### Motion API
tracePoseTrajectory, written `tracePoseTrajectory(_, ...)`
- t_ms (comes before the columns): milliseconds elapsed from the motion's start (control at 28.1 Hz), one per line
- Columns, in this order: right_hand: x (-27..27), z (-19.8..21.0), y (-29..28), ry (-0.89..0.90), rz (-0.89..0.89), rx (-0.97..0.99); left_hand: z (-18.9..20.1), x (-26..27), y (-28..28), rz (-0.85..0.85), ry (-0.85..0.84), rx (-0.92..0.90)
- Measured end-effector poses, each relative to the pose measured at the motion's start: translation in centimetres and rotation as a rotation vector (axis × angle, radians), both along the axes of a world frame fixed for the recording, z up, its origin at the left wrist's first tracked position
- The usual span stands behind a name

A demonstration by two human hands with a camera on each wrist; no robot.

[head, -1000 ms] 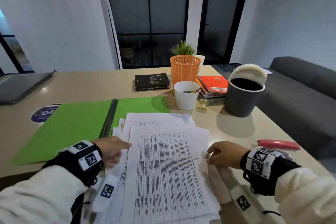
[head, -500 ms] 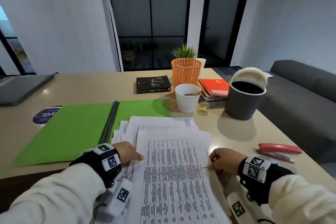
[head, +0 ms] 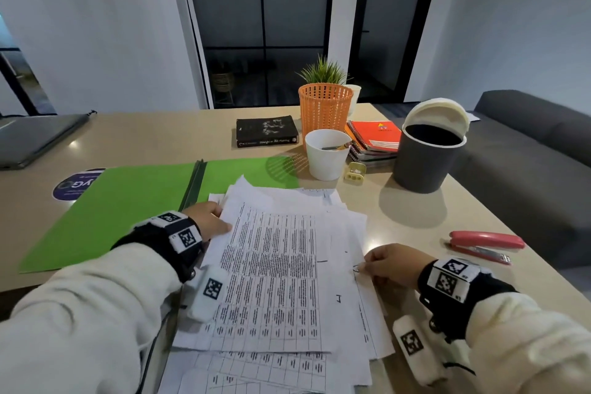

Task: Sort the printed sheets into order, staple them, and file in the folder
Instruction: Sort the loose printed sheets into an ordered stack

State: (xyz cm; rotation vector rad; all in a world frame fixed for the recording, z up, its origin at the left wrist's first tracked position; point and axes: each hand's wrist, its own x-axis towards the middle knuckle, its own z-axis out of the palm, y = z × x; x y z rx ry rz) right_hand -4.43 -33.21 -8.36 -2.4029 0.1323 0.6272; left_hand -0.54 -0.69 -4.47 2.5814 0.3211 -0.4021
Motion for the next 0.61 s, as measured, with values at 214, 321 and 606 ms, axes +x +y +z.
tracePoseTrajectory(214,-0.2,-0.2,0.2,0.008,0.051,-0.029,1.5,-1.5,-2.6,-0.168,-0.148,0.279)
tracePoseTrajectory(321,-0.1,-0.1,0.1,0.015,0.056,-0.013,3.6,-3.1,-5.3,-0.372,-0.145,0.326)
tracePoseTrajectory(606,-0.5,0.2,0.6,0.033,0.019,0.002,-0.6,-4.0,-11.0,-0.48,0.134,0.285)
